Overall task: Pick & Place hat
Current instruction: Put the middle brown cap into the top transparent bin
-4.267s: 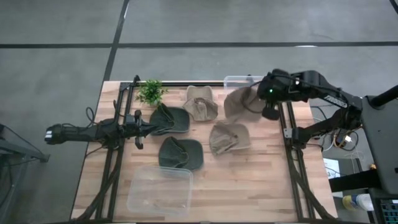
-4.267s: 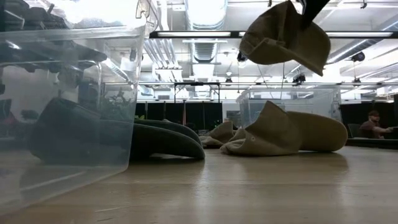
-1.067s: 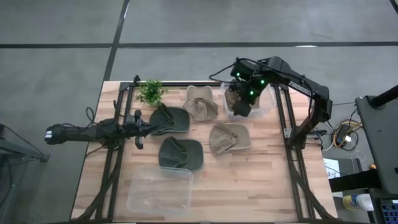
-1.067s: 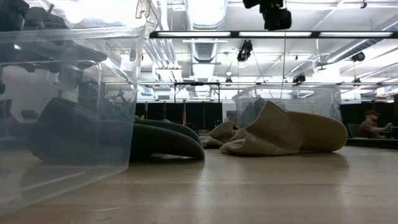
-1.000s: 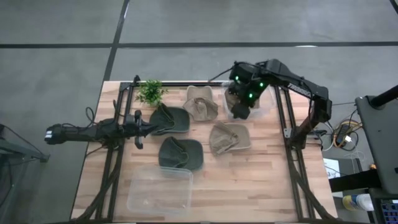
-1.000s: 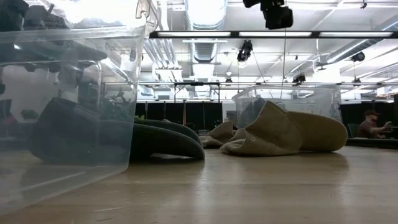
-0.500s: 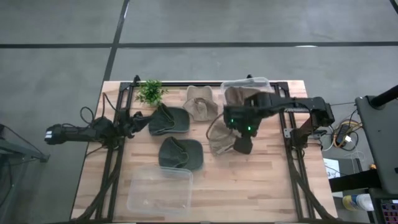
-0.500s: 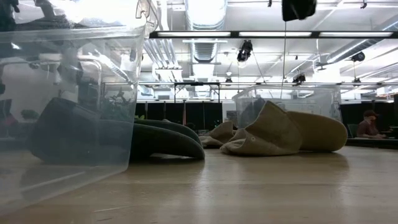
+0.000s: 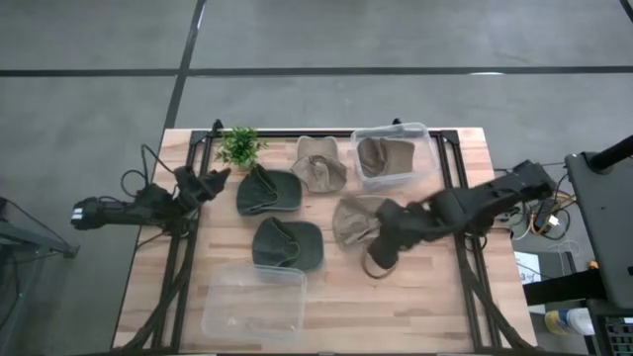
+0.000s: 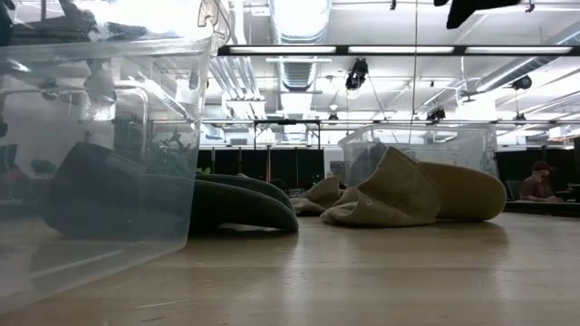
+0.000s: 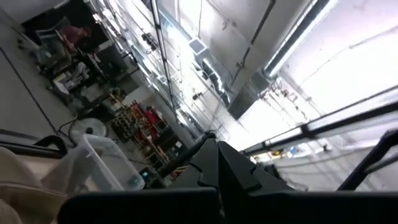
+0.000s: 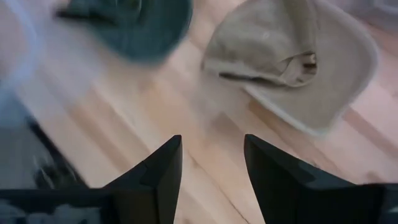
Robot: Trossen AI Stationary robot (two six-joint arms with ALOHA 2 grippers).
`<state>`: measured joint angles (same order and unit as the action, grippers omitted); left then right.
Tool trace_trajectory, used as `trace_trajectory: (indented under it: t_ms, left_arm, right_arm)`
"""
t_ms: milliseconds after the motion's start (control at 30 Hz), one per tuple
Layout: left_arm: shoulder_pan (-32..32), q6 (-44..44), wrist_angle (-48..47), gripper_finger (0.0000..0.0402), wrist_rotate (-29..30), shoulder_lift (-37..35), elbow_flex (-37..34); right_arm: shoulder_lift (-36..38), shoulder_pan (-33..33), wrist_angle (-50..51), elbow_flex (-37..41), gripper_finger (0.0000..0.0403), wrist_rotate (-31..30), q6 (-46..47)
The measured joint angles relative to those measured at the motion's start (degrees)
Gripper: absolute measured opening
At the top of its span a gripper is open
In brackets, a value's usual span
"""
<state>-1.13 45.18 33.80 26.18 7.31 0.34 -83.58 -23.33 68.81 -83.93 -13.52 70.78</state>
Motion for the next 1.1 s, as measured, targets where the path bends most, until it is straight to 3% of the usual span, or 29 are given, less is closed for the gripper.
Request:
trace_trajectory:
  t_ms: [200, 467, 667, 933, 1100]
  left_arm:
    - [-0.04, 5.4, 0.29, 0.0, 3.98, 0.08, 1.26]
    - [-0.04, 11.96, 0.29, 0.0, 6.8, 0.31, 3.76]
    - [-0.04, 11.79, 0.25, 0.0, 7.5, 0.4, 4.92]
    - [-0.04, 18.1, 0.24, 0.0, 5.69, 0.48, 5.01]
    - [-0.04, 18.06, 0.26, 0.0, 5.78, 0.48, 5.01]
  right_arm:
    - [4.82, -10.99, -8.51, 11.24, 0.0162, -14.32, 25.83]
    - [5.21, -22.39, -21.79, 27.29, 0.0162, -31.0, 61.37]
    - [1.54, -21.73, -38.56, 35.53, 0.0162, -33.68, 62.03]
    - [-1.52, -20.25, -40.36, 38.34, 0.0161, -30.17, 63.22]
    - [-1.1, -17.11, -40.47, 37.87, 0.0152, -34.38, 60.9]
